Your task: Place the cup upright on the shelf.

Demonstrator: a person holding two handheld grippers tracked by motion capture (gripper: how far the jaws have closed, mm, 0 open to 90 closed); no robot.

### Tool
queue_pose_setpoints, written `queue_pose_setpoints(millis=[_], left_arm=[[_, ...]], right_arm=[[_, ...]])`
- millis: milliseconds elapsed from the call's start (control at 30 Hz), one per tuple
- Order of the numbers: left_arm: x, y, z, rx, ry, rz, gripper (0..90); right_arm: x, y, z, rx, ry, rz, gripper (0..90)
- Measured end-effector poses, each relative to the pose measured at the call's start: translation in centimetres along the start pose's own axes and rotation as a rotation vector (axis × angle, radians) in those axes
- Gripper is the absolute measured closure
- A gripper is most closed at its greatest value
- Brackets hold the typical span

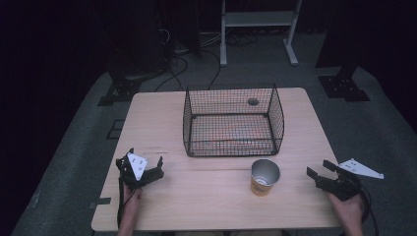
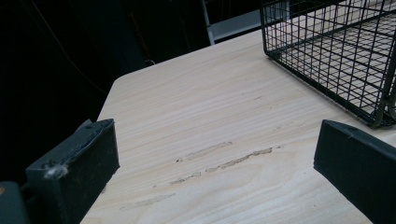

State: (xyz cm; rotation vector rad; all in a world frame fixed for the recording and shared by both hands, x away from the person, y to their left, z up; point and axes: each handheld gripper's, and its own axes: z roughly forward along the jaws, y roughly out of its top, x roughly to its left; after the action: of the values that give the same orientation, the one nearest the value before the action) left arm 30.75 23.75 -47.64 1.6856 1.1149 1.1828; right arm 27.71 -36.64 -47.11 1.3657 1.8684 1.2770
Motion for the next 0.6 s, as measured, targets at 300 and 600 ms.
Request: queue_pose_setpoints(millis=[300,600], left_arm=[[0.0,0.0,0.0,0.004,0.001,0.001,0.0],[0.0,0.0,-0.1,0.002,-0.003,0.001,0.0]], right_arm=[[0.3,0.0,0.1,0.002,0.01,-0.011,22.1],[1.6,0.4,-0.1,-0.001,0.038,-0.047,21.3]])
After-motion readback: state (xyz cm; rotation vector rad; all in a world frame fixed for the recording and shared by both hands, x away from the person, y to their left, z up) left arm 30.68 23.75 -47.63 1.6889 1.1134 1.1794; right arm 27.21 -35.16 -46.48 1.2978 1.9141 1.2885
